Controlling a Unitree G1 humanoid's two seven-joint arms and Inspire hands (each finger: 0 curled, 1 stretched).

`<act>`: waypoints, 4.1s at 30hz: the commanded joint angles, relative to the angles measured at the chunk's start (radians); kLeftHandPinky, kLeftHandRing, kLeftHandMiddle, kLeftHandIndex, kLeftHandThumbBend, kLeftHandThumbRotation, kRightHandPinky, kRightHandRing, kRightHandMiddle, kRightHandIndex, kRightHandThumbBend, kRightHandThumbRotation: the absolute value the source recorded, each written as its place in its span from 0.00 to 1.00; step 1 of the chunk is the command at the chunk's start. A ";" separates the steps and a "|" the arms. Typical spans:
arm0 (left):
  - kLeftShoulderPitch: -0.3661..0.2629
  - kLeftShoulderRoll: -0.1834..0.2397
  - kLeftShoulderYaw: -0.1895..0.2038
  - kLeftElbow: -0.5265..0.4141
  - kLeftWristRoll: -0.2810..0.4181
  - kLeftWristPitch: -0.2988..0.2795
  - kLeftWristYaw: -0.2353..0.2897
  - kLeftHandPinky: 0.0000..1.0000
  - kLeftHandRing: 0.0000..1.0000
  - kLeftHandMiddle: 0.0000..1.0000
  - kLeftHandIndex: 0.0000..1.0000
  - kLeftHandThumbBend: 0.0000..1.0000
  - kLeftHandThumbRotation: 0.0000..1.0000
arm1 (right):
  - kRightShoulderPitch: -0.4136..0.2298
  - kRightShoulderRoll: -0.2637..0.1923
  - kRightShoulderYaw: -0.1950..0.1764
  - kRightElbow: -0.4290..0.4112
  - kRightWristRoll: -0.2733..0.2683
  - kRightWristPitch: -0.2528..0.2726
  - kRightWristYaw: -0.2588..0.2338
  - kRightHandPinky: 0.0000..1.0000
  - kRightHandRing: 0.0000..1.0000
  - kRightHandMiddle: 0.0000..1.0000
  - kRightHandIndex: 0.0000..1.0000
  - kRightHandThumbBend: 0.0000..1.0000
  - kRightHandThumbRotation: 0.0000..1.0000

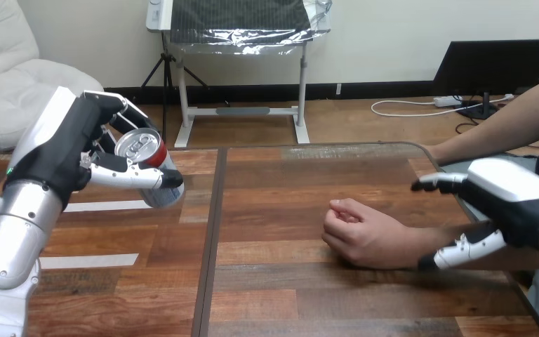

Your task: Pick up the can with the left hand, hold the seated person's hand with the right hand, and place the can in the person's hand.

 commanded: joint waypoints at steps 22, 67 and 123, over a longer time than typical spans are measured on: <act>-0.019 0.010 0.043 -0.043 -0.006 -0.041 -0.010 0.17 0.23 0.31 0.41 0.83 0.00 | -0.148 0.016 0.144 0.177 -0.100 0.023 -0.084 0.86 0.88 0.89 0.89 1.00 0.45; -0.013 0.007 0.052 -0.039 -0.022 -0.067 -0.008 0.17 0.22 0.31 0.41 0.82 0.00 | -0.233 0.132 0.381 0.394 -0.241 0.124 -0.205 0.79 0.84 0.86 0.87 0.98 0.24; -0.032 -0.002 0.074 -0.034 -0.033 -0.073 -0.009 0.19 0.25 0.32 0.41 0.82 0.00 | -0.245 0.202 0.487 0.405 -0.228 0.220 0.042 0.45 0.55 0.62 0.67 0.87 0.15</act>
